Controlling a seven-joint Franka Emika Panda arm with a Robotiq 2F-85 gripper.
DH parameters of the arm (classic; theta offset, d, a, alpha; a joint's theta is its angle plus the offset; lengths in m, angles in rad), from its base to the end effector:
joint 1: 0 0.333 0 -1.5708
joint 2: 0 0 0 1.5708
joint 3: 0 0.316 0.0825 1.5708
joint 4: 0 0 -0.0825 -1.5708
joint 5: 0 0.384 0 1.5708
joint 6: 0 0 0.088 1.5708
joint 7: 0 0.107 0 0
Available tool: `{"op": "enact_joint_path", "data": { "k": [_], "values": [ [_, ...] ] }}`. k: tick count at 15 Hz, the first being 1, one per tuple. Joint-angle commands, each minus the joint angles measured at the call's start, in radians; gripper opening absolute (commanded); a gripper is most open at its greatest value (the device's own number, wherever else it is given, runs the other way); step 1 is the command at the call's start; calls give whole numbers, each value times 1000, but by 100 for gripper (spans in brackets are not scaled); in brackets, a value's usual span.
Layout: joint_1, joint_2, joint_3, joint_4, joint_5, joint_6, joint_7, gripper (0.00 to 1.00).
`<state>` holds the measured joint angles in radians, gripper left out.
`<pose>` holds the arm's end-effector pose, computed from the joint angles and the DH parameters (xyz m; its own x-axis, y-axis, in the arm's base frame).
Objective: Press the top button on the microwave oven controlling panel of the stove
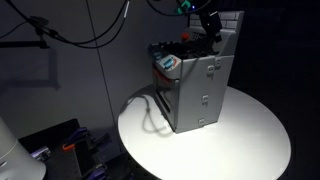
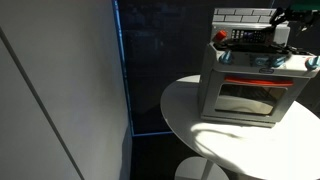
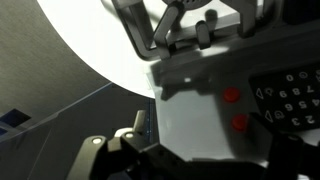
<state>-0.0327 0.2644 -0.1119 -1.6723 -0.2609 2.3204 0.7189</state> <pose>0.6653 -0.0944 0.4915 0.6753 -0.5920 0.4398 -0.6488 -0.7605 -0.0273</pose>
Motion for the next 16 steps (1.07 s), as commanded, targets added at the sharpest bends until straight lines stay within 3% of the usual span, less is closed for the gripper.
{"op": "enact_joint_path", "data": {
  "k": [1,11,16],
  "values": [
    [8,15,-12,33,25,-10,-13,100],
    [6,-41,7,2,108,-45,-87,100],
    [6,-95,19,0,177,-158,-162,100]
  ]
}}
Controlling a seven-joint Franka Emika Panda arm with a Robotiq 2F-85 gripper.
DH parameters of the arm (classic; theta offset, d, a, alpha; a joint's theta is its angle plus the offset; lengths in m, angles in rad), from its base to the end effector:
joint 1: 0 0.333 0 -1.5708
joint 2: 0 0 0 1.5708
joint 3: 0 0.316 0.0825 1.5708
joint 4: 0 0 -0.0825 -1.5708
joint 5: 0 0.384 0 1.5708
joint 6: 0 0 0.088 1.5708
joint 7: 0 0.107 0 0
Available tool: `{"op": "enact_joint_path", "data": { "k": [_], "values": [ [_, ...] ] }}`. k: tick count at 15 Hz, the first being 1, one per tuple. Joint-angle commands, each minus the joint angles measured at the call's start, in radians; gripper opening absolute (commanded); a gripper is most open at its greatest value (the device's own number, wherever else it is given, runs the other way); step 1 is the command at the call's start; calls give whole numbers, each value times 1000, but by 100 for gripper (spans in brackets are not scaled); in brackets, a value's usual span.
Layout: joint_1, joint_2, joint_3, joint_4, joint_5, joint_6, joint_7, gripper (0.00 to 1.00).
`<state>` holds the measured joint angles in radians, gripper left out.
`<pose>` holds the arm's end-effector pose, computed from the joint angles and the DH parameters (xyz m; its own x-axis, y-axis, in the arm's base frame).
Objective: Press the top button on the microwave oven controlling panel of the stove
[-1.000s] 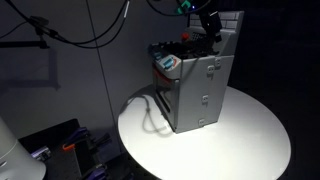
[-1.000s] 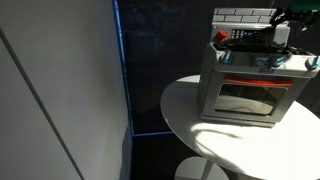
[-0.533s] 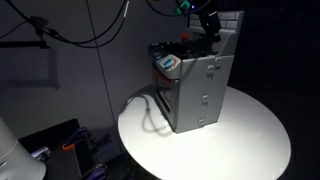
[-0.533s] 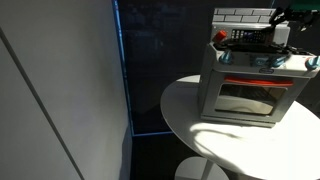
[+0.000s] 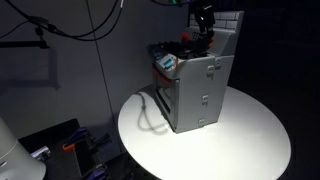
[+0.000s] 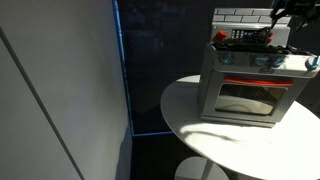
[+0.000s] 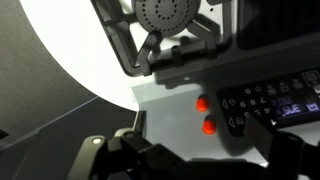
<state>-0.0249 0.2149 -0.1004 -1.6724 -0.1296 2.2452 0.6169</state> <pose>0.6534 -0.0806 0.5146 0.7183 -0.5928 0.3643 -0.6094 -0.7887 -0.0818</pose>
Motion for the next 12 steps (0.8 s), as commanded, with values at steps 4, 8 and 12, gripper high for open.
{"op": "enact_joint_path", "data": {
  "k": [4,8,12],
  "values": [
    [-1,-100,19,-3,76,-213,-119,100],
    [0,-163,35,-11,86,-348,-175,100],
    [1,-238,54,-24,114,-483,-253,100]
  ]
}}
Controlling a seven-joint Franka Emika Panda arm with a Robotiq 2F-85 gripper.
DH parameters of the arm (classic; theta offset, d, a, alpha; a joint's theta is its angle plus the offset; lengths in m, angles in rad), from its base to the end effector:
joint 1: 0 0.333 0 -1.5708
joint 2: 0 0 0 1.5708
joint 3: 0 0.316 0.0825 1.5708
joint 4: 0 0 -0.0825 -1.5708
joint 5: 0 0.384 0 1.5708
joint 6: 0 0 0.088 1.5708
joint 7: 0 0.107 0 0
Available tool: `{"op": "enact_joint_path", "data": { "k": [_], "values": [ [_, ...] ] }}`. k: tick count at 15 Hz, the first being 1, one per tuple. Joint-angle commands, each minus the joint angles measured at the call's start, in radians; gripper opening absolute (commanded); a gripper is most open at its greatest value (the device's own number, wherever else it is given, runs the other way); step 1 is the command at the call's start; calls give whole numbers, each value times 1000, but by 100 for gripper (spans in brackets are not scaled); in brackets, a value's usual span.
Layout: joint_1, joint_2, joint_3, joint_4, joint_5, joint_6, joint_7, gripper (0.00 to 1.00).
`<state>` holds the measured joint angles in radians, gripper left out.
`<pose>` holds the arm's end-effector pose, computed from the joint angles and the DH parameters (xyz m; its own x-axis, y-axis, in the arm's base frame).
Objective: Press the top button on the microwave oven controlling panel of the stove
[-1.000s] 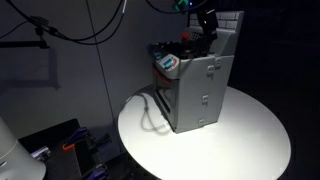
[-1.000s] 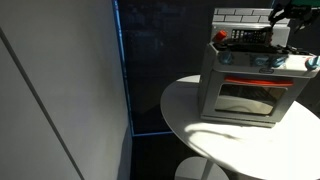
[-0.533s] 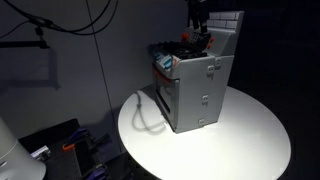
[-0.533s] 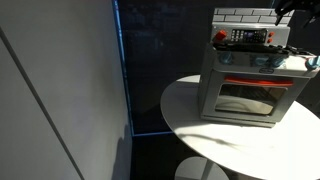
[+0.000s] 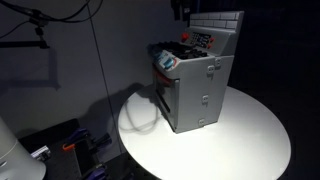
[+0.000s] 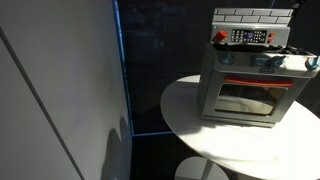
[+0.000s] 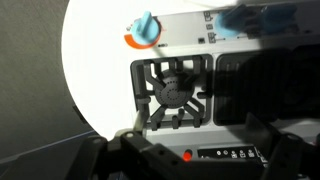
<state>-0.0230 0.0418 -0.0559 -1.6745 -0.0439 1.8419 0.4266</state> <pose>0.5862 -0.0492 0.5762 0.8713 -0.4725 0.1328 -0.4755 -0.8797 -0.0101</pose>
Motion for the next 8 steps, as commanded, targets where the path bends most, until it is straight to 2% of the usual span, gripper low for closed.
{"op": "enact_joint_path", "data": {
  "k": [1,8],
  "values": [
    [-1,-84,13,-24,35,-112,-79,100],
    [-3,-200,32,-35,28,-282,-112,100]
  ]
}}
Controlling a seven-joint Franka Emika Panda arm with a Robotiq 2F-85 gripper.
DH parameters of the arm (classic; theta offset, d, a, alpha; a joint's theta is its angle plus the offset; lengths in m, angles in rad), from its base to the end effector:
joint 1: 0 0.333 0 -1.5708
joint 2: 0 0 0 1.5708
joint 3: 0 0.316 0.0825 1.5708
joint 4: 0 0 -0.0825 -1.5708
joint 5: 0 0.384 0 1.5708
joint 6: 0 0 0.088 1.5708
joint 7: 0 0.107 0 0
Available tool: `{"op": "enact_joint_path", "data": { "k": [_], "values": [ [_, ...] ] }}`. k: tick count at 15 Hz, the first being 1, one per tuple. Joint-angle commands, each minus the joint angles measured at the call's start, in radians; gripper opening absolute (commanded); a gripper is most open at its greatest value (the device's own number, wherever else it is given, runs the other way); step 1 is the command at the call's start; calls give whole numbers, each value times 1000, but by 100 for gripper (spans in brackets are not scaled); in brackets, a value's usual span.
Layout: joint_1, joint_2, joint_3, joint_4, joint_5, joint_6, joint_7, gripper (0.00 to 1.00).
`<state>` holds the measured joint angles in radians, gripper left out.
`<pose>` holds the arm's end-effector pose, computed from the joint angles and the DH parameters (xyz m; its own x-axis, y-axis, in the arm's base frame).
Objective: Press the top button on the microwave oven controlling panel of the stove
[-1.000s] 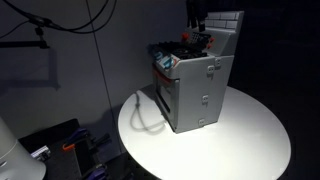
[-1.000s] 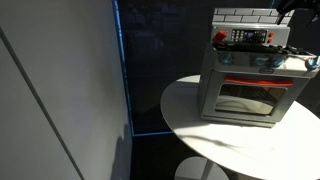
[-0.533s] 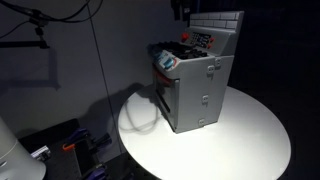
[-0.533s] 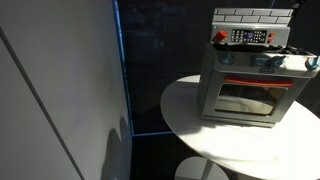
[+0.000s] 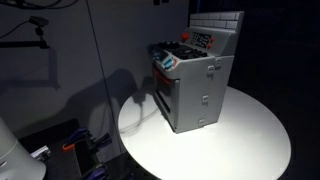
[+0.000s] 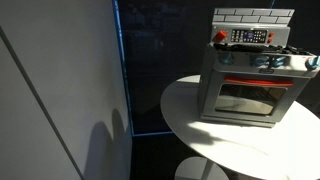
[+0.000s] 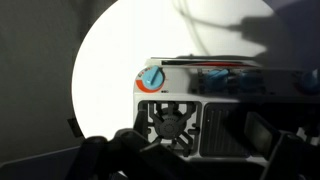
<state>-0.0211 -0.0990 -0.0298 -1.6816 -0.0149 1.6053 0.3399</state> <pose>0.5254 -0.0291 0.6286 0.9245 -0.3803 0.0253 -0.3805 -0.9248 0.0037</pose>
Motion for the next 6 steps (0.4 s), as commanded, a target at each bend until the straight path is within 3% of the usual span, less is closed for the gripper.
{"op": "enact_joint_path", "data": {
  "k": [1,6],
  "values": [
    [-7,-70,6,-27,-1,-60,-24,100],
    [-9,-67,10,-13,1,-71,-24,100]
  ]
}}
